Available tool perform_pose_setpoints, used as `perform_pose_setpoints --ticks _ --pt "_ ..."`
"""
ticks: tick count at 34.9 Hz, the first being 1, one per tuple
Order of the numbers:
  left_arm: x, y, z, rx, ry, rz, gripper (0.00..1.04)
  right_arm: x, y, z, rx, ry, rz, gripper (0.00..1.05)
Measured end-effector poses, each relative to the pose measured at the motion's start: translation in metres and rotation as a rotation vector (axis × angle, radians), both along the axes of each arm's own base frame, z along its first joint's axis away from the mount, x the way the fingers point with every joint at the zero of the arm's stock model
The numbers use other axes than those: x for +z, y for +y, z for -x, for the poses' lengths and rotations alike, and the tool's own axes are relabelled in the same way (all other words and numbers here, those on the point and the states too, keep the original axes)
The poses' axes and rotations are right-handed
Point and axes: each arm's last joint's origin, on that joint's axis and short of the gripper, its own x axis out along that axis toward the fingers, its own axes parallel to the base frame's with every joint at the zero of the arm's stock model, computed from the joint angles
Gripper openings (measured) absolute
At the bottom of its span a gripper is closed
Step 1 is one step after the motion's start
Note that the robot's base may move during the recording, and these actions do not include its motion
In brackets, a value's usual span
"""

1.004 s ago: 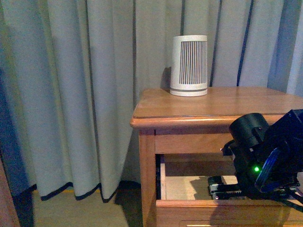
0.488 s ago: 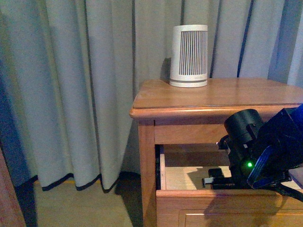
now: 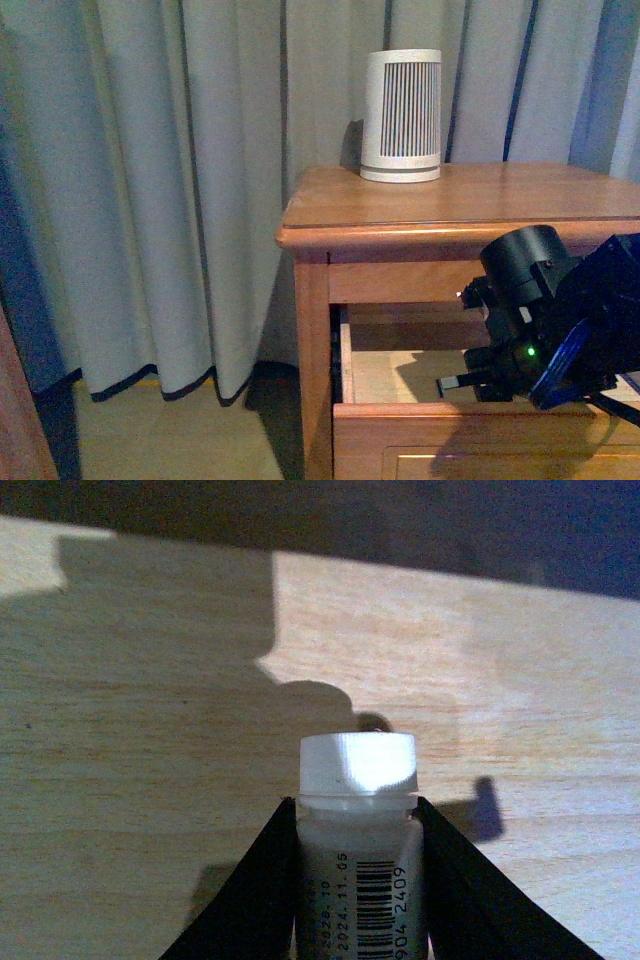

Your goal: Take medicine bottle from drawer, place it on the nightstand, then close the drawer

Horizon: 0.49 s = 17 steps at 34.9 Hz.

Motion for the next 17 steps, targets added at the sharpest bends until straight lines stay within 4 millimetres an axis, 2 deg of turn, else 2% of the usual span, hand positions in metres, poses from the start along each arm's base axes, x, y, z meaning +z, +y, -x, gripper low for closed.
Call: perform_pose_setpoints --ticks 7,13,17 --pt "0.000 0.000 0.000 0.000 0.000 0.000 0.98 0.049 0.009 0.019 0.041 -0.078 -0.005 0.30" --pt "0.000 0.000 0.000 0.000 0.000 0.000 0.98 0.070 0.017 0.040 0.061 -0.076 -0.058 0.30" --pt "0.000 0.000 0.000 0.000 0.000 0.000 0.98 0.086 0.021 0.067 0.083 -0.038 -0.154 0.30"
